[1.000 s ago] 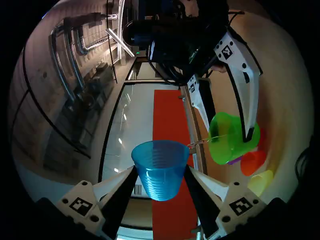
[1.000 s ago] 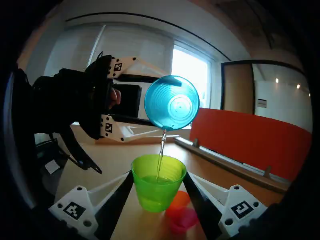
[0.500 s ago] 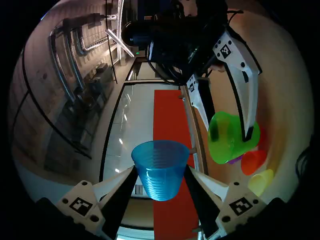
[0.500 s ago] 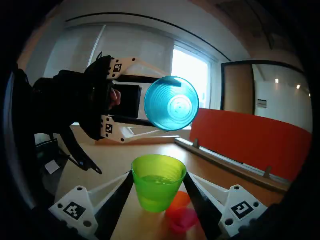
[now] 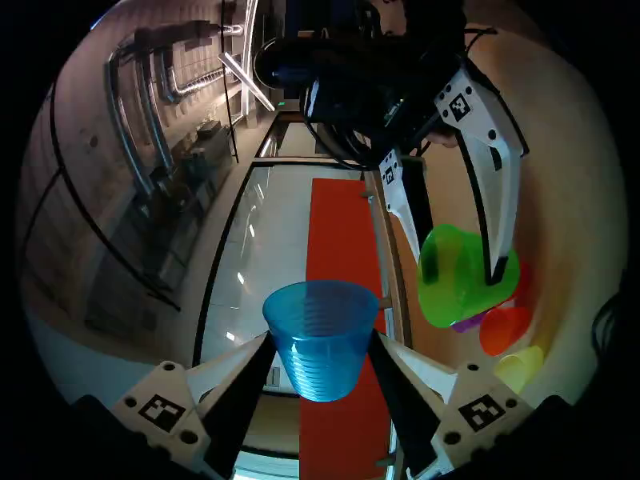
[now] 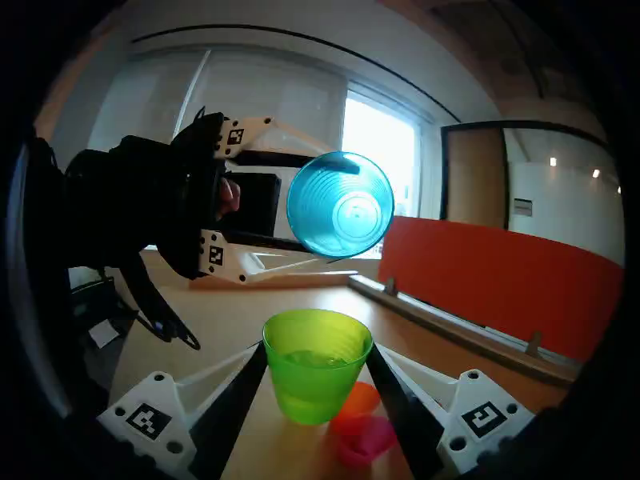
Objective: Pour water
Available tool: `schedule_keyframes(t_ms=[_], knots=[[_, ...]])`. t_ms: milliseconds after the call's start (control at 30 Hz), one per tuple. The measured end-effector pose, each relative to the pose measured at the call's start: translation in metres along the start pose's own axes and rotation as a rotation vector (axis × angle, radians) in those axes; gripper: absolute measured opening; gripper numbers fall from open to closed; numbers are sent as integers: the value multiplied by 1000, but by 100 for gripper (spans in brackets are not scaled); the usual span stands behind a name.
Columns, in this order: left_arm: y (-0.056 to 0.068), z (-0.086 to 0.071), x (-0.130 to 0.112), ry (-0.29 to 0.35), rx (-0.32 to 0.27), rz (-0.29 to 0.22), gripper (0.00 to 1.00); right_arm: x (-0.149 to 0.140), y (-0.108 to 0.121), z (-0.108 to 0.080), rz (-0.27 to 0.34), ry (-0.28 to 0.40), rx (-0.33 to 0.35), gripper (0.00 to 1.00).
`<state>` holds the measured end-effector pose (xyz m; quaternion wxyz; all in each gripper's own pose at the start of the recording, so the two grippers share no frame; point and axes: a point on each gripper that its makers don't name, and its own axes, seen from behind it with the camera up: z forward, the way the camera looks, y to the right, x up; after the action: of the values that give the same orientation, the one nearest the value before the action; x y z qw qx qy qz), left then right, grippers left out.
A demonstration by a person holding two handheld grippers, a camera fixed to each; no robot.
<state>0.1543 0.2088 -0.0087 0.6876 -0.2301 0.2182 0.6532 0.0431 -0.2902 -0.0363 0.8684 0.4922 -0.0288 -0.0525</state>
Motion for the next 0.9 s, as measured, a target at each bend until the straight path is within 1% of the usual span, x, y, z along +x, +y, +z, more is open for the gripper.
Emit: schedule_keyframes(t_ms=[133, 333, 700, 900], knots=[[-2, 1, -3, -4, 5, -35, 81, 1, 0, -1, 0, 2, -1, 90], [-5, 2, -8, -12, 9, -104, 81, 2, 1, -2, -3, 4, -3, 90], [-5, 1, -11, -6, 11, -249, 81, 5, 2, -5, -8, 7, -10, 90], [-8, 2, -11, 2, 14, -331, 81, 8, 2, -5, -9, 11, -12, 90]])
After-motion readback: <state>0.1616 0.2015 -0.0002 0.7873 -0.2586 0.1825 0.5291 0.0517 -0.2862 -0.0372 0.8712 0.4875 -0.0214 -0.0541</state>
